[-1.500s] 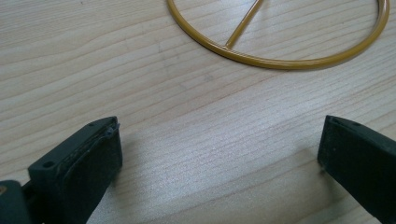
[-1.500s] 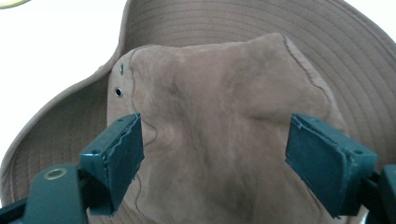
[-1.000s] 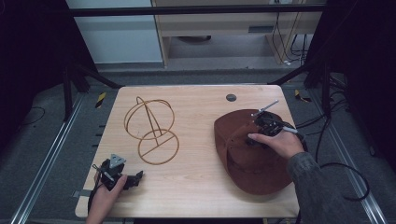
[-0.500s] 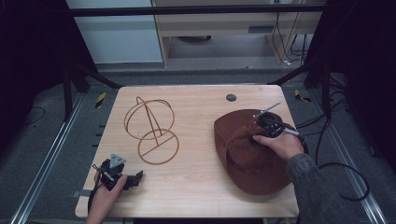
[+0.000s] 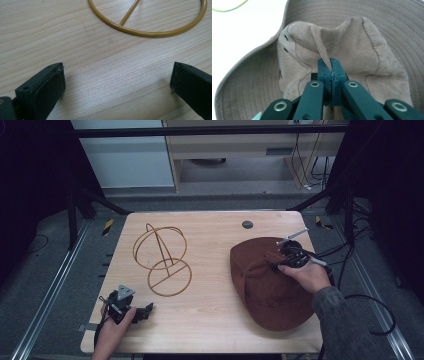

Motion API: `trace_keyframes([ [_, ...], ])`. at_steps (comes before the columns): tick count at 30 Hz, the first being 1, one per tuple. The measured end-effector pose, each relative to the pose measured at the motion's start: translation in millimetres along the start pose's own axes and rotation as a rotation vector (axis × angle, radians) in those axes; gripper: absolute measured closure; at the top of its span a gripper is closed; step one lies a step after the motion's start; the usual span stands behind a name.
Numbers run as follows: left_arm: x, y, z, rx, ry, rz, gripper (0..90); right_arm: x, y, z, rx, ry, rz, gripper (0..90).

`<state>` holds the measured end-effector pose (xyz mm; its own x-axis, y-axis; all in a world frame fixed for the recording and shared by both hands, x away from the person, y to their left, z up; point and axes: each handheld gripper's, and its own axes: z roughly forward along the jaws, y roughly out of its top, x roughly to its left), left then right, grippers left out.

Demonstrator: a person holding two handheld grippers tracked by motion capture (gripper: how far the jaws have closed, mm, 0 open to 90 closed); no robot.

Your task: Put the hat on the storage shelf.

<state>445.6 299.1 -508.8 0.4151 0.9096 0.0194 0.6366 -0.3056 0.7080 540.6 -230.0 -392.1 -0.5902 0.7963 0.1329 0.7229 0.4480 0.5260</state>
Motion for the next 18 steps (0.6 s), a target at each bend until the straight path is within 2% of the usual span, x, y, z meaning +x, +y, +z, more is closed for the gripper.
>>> trace_keyframes([
  [8, 0.0, 0.0, 0.0, 0.0, 0.0, 0.0, 0.0, 5.3, 1.4, -11.9, -0.025, 0.004, -0.022, 89.3],
  [18, 0.0, 0.0, 0.0, 0.0, 0.0, 0.0, 0.0, 19.3, 11.6, -29.7, -0.071, 0.018, -0.042, 89.3],
])
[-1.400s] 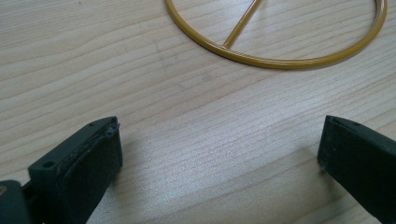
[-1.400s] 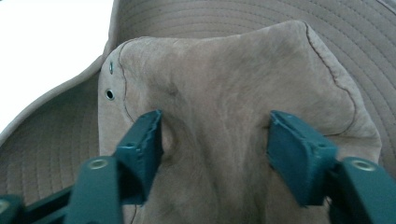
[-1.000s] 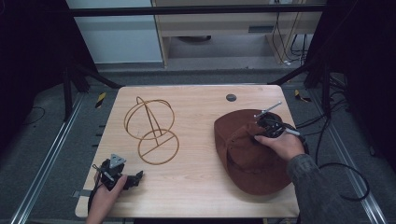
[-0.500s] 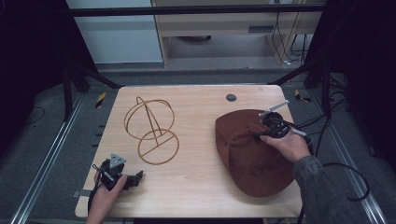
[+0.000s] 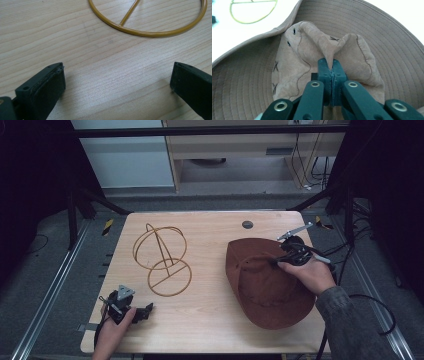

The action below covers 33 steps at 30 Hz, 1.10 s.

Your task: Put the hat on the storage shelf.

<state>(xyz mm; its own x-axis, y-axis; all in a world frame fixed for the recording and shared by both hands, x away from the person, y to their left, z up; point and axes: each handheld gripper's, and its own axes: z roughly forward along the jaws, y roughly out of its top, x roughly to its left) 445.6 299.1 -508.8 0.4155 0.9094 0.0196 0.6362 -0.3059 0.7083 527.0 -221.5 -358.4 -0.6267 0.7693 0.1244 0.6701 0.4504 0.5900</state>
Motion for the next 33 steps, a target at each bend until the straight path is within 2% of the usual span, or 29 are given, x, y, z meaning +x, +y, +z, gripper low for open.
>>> trace_keyframes([
  [20, -0.3, -0.1, 0.2, -0.004, 0.001, -0.004, 0.0, 38.3, 46.6, -44.4, -0.192, 0.026, -0.062, 89.3],
  [33, -0.3, -0.1, 0.2, -0.004, 0.001, -0.004, 0.0, 60.4, 60.9, -55.8, -0.274, 0.043, -0.087, 89.3],
])
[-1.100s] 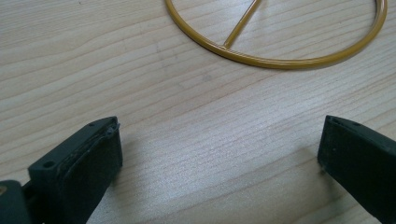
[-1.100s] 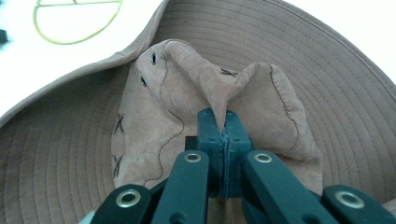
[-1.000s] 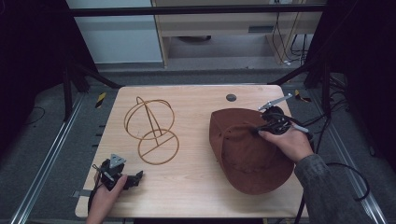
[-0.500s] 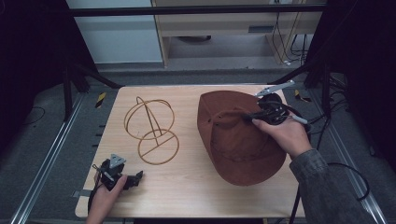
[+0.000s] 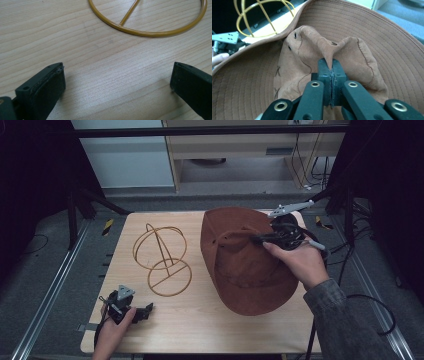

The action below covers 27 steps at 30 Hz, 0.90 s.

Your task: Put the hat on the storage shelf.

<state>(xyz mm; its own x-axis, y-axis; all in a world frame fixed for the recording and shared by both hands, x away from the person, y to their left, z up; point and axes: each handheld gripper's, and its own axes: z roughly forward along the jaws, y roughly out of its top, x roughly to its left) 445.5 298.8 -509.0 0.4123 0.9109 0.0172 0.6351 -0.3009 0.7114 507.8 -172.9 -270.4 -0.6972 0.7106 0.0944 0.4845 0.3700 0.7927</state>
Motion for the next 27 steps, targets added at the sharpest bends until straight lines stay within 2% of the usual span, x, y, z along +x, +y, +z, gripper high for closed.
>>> trace_keyframes([
  [7, 0.0, 0.0, 0.0, 0.0, 0.0, 0.0, 0.0, 11.2, 11.0, -9.7, -0.051, 0.006, -0.015, 89.3],
  [11, 0.0, 0.0, 0.0, 0.0, 0.0, 0.0, 0.0, 17.7, 16.6, -9.6, -0.058, 0.007, -0.026, 89.3],
  [27, 0.1, 0.0, 0.0, 0.0, 0.0, 0.001, 0.0, 47.1, 41.1, -14.0, -0.144, 0.022, -0.073, 89.3],
])
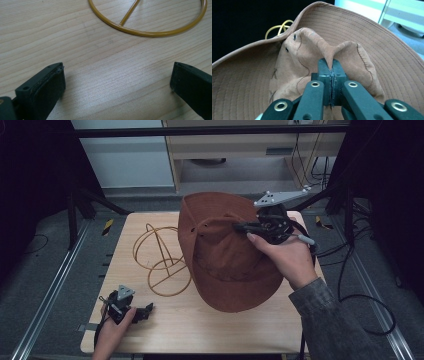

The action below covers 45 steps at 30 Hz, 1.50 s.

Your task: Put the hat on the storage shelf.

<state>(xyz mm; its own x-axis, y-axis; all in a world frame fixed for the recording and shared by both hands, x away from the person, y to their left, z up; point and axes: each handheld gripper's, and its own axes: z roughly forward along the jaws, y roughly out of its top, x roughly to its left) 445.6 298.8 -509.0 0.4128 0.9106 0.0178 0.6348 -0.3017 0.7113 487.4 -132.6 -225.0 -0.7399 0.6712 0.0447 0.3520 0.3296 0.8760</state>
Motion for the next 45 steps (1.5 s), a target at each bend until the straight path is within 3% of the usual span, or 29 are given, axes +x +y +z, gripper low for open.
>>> trace_keyframes([
  [25, 0.0, 0.1, 0.1, -0.002, 0.0, -0.001, 0.0, 25.1, 33.6, 14.6, -0.06, 0.032, -0.025, 89.3],
  [45, 0.3, 0.3, -0.2, 0.003, -0.002, 0.002, 0.0, 42.5, 61.1, 41.8, -0.086, 0.05, -0.038, 89.3],
])
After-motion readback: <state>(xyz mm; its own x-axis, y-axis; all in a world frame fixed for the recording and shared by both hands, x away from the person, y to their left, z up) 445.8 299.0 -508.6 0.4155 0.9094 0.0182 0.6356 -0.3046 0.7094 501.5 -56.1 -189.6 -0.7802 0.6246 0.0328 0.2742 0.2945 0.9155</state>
